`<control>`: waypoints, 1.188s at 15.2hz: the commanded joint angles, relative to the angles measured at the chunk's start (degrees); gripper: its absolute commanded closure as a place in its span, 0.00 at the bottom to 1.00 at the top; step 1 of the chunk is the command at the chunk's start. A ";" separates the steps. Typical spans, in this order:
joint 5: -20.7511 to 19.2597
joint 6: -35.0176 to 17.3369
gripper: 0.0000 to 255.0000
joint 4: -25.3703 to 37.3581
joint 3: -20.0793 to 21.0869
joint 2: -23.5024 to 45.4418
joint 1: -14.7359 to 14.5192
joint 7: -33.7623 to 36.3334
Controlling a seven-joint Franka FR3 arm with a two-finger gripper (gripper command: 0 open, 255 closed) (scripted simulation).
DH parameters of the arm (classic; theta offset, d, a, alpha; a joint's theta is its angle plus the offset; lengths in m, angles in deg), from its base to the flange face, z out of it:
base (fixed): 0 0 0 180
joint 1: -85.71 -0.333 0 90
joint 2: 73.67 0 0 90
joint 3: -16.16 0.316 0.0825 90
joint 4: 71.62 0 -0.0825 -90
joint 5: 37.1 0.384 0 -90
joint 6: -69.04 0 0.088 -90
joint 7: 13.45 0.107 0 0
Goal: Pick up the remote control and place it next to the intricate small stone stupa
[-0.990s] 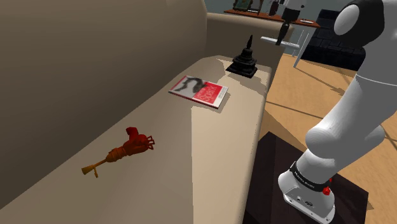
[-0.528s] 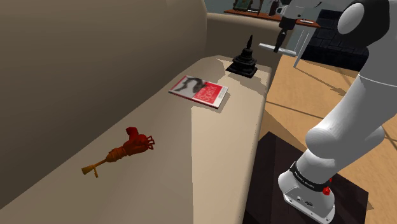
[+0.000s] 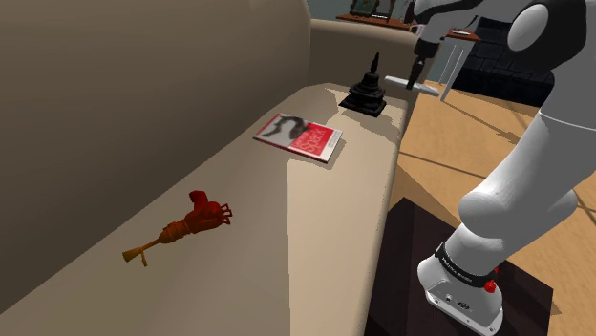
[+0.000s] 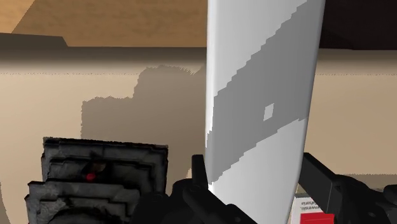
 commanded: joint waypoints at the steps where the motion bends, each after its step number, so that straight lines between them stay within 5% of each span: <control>1: 0.02 -1.47 1.00 -1.41 0.05 0.01 -0.06 0.00; 18: 1.12 -13.97 1.00 -11.82 0.25 2.24 -0.04 -1.06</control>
